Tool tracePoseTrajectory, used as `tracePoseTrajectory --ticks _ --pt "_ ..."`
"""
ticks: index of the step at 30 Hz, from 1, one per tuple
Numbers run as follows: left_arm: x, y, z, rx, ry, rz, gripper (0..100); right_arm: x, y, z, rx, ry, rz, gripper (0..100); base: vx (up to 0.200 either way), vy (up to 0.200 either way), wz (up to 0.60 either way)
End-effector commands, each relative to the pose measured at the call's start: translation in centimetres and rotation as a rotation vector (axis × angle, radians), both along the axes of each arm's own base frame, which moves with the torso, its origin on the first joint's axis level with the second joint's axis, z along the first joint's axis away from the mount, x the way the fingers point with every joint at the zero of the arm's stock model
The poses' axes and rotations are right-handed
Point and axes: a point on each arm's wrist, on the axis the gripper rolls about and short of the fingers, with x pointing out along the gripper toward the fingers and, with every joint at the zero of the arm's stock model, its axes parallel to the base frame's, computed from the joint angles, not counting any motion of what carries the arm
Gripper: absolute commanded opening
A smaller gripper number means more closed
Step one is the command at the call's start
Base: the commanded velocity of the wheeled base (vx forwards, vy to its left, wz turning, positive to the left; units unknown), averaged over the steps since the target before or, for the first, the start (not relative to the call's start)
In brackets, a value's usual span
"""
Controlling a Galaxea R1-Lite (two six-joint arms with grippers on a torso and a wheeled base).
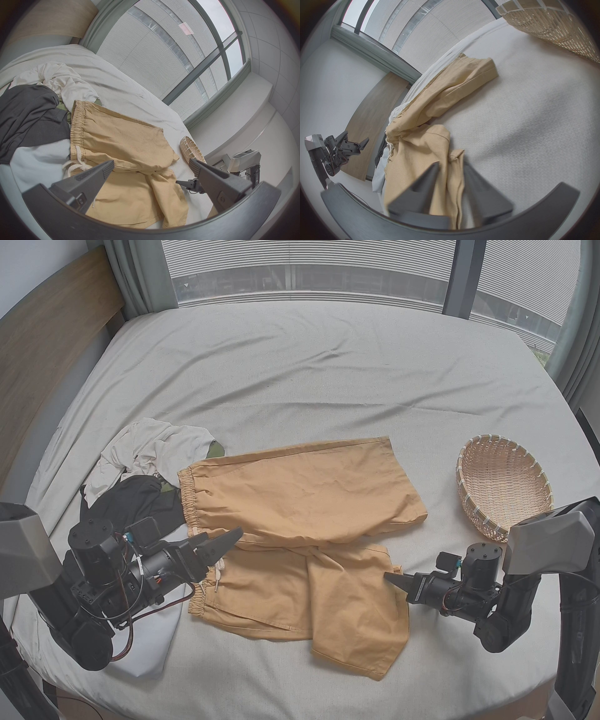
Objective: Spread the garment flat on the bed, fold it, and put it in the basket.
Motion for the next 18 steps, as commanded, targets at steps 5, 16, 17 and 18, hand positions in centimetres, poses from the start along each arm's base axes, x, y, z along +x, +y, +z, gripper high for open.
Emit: tracePoseTrajectory --ticks 5,16,17,18 --pt "0.0 0.0 0.0 -0.005 -0.003 -0.001 100 0.1 -0.4 0.2 0.010 0.003 -0.019 100 0.000 0.000 0.00" --pt "0.0 0.0 0.1 -0.006 -0.008 -0.002 100 -0.2 -1.3 0.9 0.059 0.040 -0.062 0 0.000 0.000 0.00" --pt "0.0 0.0 0.1 -0.005 -0.007 -0.002 100 -0.2 -1.3 0.8 0.059 0.041 -0.062 0 0.000 0.000 0.00" --pt "0.0 0.0 0.1 -0.006 -0.008 -0.002 100 -0.2 -1.3 0.7 0.058 0.044 -0.060 0 0.000 0.000 0.00"
